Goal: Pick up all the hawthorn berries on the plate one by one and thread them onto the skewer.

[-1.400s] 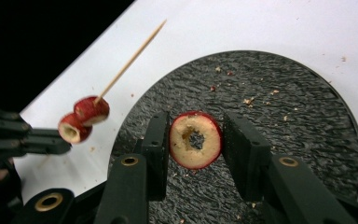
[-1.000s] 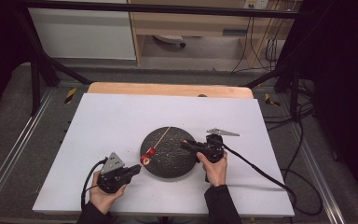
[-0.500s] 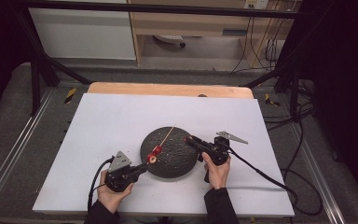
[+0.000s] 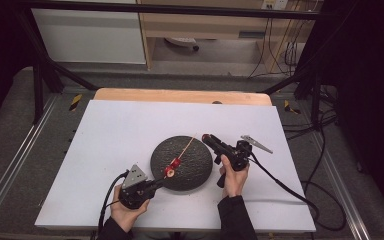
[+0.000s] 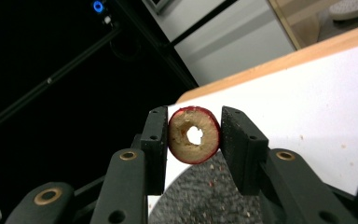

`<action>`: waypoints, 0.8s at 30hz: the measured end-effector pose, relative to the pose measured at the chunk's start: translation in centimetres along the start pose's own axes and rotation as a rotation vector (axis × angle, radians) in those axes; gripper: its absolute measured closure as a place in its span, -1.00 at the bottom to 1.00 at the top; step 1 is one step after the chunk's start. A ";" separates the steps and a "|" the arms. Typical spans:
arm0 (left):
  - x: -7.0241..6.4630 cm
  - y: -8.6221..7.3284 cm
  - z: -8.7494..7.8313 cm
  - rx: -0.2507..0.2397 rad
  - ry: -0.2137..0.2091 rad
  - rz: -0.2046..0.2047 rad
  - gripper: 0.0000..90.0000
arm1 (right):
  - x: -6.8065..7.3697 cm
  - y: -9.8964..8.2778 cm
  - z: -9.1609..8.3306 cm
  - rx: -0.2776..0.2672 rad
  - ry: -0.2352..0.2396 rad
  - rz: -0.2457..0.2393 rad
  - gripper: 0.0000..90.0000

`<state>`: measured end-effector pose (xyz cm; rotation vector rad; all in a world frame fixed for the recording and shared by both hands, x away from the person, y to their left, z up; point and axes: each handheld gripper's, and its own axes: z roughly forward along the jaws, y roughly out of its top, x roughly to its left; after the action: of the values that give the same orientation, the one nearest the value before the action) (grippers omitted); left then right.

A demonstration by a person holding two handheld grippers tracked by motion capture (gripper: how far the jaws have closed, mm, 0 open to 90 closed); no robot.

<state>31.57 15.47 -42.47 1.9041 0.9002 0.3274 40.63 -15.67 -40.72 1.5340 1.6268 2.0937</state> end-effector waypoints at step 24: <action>-1.6 -0.2 0.9 -0.022 -0.014 0.001 0.96 | 0.0 0.6 1.0 -0.107 0.017 0.092 0.41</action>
<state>30.88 13.76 -42.81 1.8843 0.8830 0.3234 41.58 -15.23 -40.32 1.5892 1.4492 2.2064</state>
